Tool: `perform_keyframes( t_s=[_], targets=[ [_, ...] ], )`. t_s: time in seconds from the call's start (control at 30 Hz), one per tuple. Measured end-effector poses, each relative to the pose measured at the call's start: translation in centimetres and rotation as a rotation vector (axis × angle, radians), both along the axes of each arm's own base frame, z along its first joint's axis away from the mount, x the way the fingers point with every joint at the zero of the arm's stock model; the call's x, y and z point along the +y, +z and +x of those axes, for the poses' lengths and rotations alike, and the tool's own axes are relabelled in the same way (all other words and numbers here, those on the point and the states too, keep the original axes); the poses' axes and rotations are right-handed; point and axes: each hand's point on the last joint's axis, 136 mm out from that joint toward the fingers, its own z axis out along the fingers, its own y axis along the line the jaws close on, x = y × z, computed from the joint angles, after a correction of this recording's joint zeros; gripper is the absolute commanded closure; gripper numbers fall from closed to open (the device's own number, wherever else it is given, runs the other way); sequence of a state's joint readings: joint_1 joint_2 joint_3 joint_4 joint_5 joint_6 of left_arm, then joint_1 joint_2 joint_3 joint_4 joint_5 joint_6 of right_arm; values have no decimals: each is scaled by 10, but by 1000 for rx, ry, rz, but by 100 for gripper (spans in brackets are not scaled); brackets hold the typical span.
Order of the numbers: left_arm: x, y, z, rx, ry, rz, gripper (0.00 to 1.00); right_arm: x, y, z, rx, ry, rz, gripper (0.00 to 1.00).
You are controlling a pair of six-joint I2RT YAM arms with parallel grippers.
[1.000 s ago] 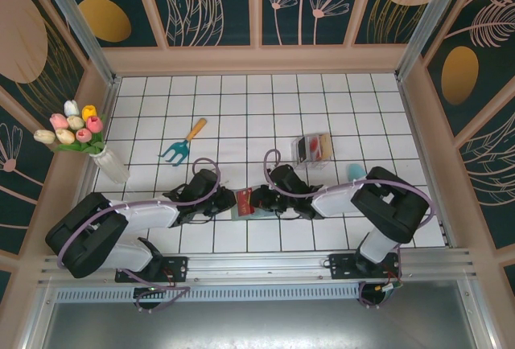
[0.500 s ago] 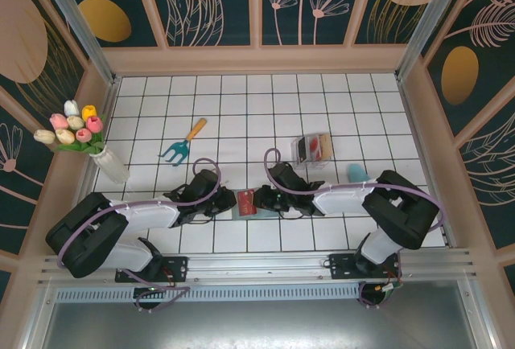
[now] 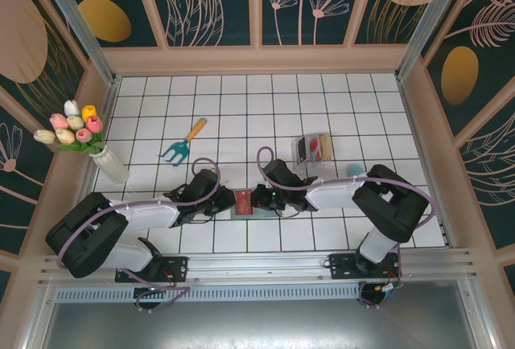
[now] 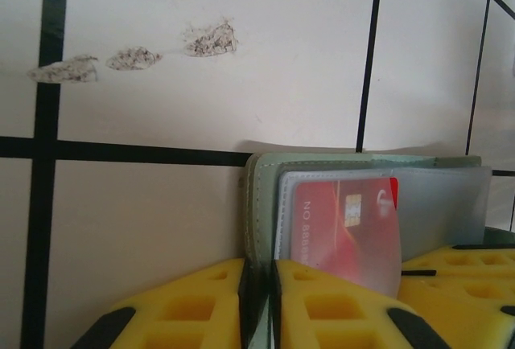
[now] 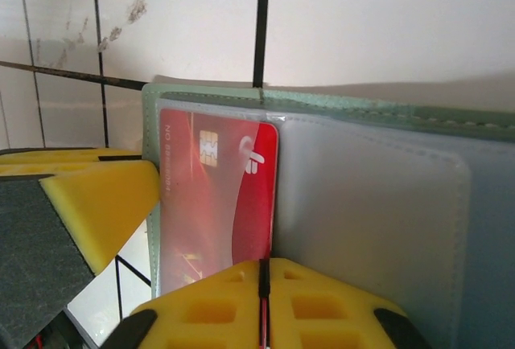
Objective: Put the credit cards into the card holder
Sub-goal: Insert the credit card into the card slot, then touch the card holder at the center of the table.
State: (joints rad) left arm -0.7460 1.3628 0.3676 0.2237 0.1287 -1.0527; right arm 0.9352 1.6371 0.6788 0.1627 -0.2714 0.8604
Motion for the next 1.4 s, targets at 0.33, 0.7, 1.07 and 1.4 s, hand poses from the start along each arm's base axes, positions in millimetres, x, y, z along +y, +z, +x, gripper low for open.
perform_keyframes(
  t_s=[0.33,0.7,1.07,1.4],
  targets=[
    [13,26,0,-52,36,16,64,-26,22,10,-110,-34,-126,82],
    [-46,47,18,-60,-114,-115,75,-27,21,14,-128,-14,-167,87],
    [-44,9,11,24,-116,-55,85,-28,-6,15,-92,9,-256,88],
    [-39,8,11,-19,-93,-63,85,-63,-4,22,-146,-47,-417,87]
  ],
)
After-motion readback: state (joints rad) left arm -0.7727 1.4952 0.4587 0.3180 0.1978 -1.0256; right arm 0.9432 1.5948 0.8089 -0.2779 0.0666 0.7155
